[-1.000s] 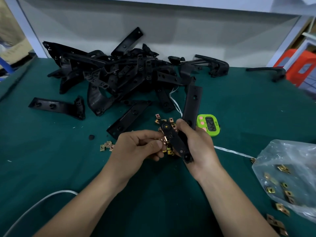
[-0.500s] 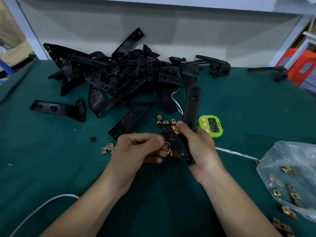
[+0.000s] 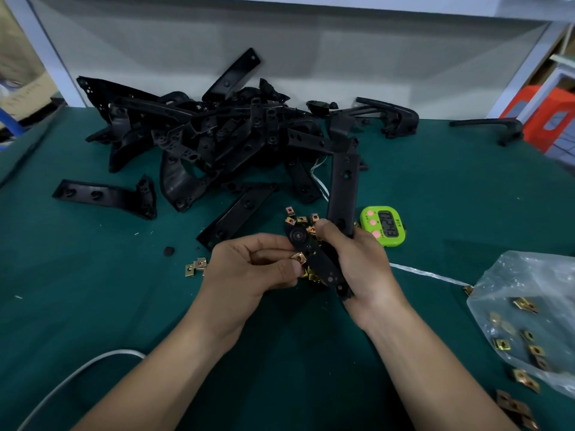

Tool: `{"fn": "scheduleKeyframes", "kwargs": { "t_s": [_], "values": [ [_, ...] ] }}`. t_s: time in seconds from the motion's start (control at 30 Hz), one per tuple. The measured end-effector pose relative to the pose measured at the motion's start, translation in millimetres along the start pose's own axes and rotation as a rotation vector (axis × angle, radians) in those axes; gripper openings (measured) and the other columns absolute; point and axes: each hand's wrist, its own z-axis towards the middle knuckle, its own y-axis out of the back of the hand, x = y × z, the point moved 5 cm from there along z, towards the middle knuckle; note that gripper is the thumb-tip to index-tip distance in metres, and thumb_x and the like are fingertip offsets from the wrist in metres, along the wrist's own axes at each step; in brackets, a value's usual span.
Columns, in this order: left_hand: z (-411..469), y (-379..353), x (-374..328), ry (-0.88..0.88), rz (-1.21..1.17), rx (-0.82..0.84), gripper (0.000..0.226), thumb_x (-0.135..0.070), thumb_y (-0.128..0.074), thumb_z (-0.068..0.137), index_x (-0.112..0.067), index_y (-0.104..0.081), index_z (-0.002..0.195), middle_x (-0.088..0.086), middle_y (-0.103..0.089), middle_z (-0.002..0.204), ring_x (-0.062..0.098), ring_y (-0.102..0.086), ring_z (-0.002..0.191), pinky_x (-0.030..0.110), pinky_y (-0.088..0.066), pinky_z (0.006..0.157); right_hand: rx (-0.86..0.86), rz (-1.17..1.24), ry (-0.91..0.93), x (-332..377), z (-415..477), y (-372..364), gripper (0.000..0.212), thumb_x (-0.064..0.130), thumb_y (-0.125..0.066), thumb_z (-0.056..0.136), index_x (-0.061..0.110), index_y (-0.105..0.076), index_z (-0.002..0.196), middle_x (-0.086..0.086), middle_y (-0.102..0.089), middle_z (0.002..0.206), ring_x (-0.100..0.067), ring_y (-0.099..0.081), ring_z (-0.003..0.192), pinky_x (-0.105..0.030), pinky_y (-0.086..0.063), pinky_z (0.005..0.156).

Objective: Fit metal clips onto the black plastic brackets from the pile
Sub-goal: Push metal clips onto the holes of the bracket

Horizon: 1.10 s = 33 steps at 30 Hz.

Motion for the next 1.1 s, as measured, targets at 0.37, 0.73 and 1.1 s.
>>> {"fn": "scheduleKeyframes", "kwargs": {
  "t_s": [0.37,0.73,1.1],
  "values": [
    [-3,3,2,0.075,-0.031,-0.027,0.032,-0.013,-0.086,0.051,-0.016,-0.081,0.083,0.016,-0.075,0.078,0.020,-0.073,0.065,0.023,-0.056,0.056,-0.011,-0.254,0.305,5,0,-3,0.022,0.028,-0.070,0.086,0.019,-0.061,0.067,0.003,-0.054,0.063,-0.014,-0.051,0.061,-0.033,-0.043,0.055],
    [-8,-5,-3,-0.071,0.153,-0.053,0.039,0.010,-0.080,0.072,-0.025,-0.082,0.089,0.000,-0.074,0.075,0.008,-0.066,0.068,0.016,-0.053,0.066,0.027,-0.427,0.449,2,3,-4,0.017,0.029,-0.068,0.086,0.023,-0.061,0.072,0.012,-0.055,0.063,-0.007,-0.052,0.061,-0.028,-0.043,0.057],
    [-14,-24,3,-0.465,1.306,0.052,0.052,-0.032,-0.071,0.091,-0.038,-0.051,0.138,-0.019,-0.061,0.120,0.002,-0.049,0.110,0.024,-0.043,0.097,-0.083,0.530,-0.094,5,13,28,0.023,0.018,-0.061,0.097,0.015,-0.050,0.077,-0.002,-0.027,0.053,-0.016,-0.021,0.037,-0.029,-0.018,0.040]
  ]
}}
